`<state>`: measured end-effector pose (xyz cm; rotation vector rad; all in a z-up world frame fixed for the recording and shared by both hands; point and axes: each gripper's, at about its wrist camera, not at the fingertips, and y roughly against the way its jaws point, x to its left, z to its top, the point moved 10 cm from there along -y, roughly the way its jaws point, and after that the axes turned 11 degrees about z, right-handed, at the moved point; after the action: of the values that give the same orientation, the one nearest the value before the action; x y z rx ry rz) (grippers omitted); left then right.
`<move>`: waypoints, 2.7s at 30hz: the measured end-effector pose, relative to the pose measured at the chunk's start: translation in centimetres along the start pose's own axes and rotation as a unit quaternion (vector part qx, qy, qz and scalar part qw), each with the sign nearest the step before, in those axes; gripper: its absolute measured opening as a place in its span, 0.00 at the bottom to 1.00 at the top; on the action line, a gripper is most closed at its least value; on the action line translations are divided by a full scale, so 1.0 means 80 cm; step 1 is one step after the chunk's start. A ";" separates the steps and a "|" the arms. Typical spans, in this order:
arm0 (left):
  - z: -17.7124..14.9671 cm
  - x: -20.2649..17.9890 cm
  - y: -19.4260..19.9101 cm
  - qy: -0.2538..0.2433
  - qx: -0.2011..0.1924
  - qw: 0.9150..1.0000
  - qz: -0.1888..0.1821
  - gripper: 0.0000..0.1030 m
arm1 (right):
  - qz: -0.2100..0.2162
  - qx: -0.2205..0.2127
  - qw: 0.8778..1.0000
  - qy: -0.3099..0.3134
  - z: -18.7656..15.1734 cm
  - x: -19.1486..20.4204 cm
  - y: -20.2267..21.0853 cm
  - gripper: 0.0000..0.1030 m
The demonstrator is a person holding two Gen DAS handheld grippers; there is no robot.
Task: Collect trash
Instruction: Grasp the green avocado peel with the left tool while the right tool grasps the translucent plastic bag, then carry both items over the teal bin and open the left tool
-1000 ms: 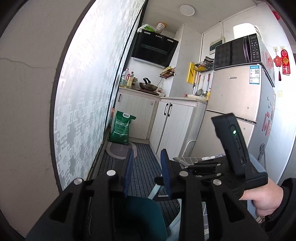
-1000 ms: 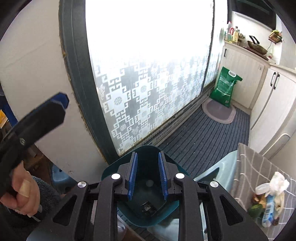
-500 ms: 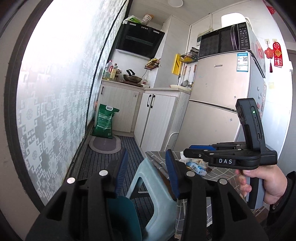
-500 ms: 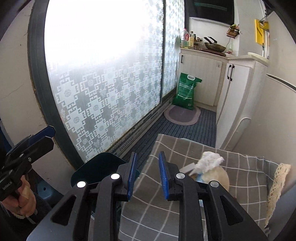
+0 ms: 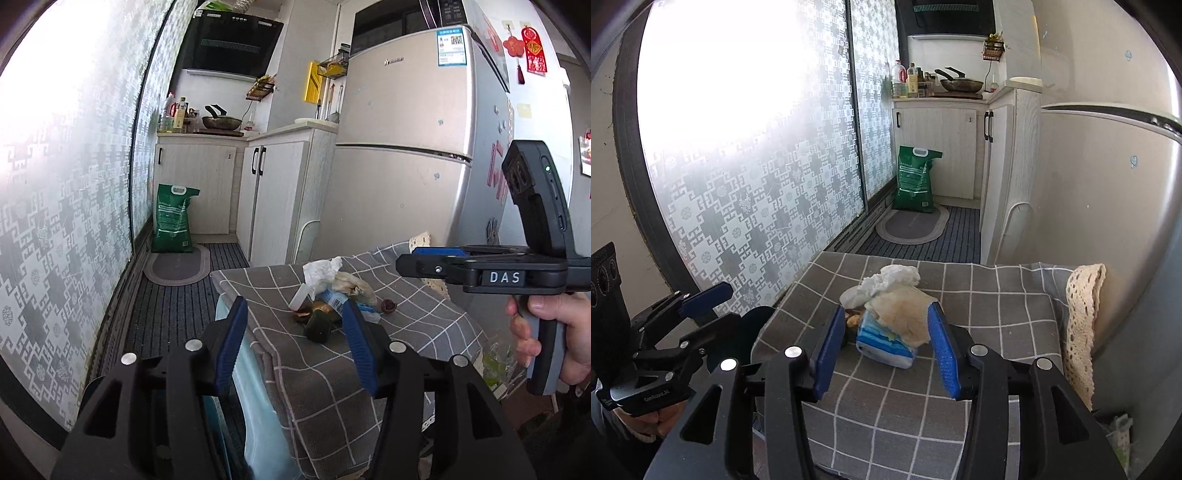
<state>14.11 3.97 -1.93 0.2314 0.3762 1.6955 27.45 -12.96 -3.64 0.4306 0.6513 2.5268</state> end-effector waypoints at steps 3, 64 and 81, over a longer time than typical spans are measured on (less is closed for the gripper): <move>-0.011 -0.009 -0.025 -0.013 0.022 1.000 0.008 0.56 | -0.003 0.004 1.000 -0.008 -0.011 -0.017 0.004 0.46; 0.002 -0.015 -0.025 -0.001 0.031 0.999 -0.037 0.22 | -0.038 0.084 0.994 0.065 -0.005 -0.015 -0.063 0.09; 0.008 0.085 0.015 0.047 0.015 0.999 0.021 0.22 | -0.030 0.034 0.996 0.080 0.046 0.050 -0.019 0.09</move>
<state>12.13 10.60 -1.29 0.1832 0.4709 1.7460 26.22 -8.29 -0.65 0.2304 0.8012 2.5042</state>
